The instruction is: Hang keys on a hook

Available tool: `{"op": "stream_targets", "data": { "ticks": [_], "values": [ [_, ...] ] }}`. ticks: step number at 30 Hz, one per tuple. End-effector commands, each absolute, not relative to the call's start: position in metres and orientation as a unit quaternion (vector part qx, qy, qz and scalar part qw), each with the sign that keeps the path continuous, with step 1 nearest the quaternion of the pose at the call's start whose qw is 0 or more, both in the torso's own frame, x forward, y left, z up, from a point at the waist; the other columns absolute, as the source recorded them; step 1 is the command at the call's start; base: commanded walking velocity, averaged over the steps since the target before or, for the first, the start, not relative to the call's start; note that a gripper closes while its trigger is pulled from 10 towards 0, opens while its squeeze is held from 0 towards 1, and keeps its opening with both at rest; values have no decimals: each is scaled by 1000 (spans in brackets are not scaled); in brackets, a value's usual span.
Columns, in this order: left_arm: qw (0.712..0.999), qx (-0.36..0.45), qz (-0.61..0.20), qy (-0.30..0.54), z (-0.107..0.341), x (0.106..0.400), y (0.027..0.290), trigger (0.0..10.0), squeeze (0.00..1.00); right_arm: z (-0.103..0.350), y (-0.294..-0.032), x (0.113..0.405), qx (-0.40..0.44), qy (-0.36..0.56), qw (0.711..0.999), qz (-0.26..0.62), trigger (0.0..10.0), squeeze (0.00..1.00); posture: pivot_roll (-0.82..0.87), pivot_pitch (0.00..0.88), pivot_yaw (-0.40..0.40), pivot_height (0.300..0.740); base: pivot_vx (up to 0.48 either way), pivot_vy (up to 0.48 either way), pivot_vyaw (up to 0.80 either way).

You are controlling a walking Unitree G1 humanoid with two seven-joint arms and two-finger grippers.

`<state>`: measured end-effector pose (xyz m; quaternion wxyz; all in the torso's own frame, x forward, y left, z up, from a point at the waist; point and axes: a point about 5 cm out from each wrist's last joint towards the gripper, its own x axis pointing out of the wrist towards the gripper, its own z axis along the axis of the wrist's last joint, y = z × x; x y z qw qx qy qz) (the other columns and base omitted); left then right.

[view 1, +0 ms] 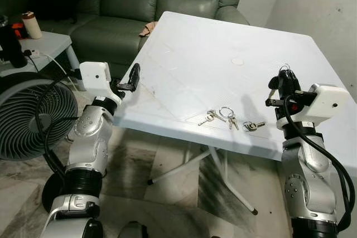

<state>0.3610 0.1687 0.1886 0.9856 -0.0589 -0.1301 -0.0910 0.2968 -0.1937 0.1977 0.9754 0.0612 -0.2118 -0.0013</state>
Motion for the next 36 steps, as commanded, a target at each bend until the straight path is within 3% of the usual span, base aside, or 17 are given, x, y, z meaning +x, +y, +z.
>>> {"op": "stream_targets", "data": {
  "ticks": [1, 14, 30, 36],
  "values": [
    [984, -60, -92, -138, 193, 363, 169, 10000, 0, 198, -195, 296, 57, -215, 975, 0, 10000, 0, 24, 14, -45, 692, 0, 0, 0],
    [984, -66, -97, -136, 189, 361, 166, 10000, 0, 196, -200, 297, 51, -190, 980, -29, 10000, 0, 20, 11, -52, 692, 0, 0, 0],
    [984, -68, -93, -135, 189, 360, 168, 10000, 0, 196, -196, 294, 73, -194, 978, 13, 10000, 0, 25, 12, -57, 692, 0, 0, 0],
    [984, -69, -92, -136, 189, 360, 168, 10000, 0, 195, -195, 294, 76, -188, 979, 19, 10000, 0, 25, 12, -57, 717, 0, 0, 0]
  ]
}}
